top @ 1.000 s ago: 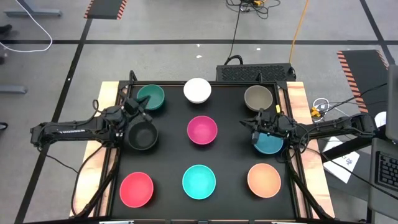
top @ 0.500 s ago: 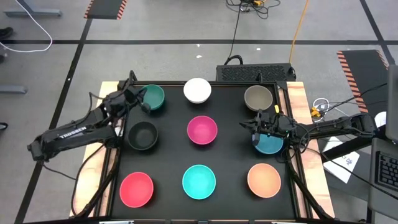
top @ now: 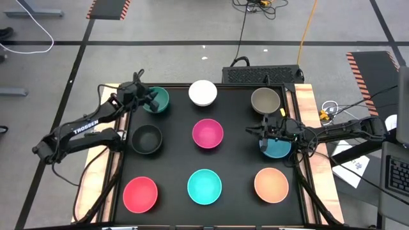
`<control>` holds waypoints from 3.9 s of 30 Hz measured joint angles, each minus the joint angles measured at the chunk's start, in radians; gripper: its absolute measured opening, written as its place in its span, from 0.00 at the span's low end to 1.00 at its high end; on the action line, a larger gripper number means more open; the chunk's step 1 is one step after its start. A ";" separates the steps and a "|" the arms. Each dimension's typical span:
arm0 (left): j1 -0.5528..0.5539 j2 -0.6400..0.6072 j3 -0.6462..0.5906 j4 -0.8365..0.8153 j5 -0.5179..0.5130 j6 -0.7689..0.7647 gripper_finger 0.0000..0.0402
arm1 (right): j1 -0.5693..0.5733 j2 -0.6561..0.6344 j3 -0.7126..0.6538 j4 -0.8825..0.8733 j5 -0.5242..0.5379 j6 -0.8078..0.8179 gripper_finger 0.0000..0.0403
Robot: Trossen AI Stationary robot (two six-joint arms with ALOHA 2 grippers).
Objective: Nest bowls inside each other
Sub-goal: Stack the dark green bowl on the light green bowl
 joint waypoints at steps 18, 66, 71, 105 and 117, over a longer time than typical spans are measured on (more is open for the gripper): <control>-0.017 0.203 0.230 -0.468 -0.118 -0.043 0.85 | 0.000 0.000 0.000 -0.025 0.001 0.006 0.26; -0.124 0.391 0.237 -0.560 -0.044 -0.004 0.83 | 0.000 0.000 0.000 -0.040 -0.024 0.030 0.30; -0.124 0.391 0.237 -0.557 -0.044 -0.006 0.83 | 0.000 0.000 0.000 -0.040 -0.024 0.029 0.30; -0.123 0.532 0.237 -0.543 -0.042 0.031 0.09 | 0.000 0.000 0.000 -0.040 -0.025 0.036 0.30; -0.123 0.531 0.238 -0.547 -0.120 0.078 0.01 | 0.000 0.000 0.000 -0.040 -0.025 0.036 0.30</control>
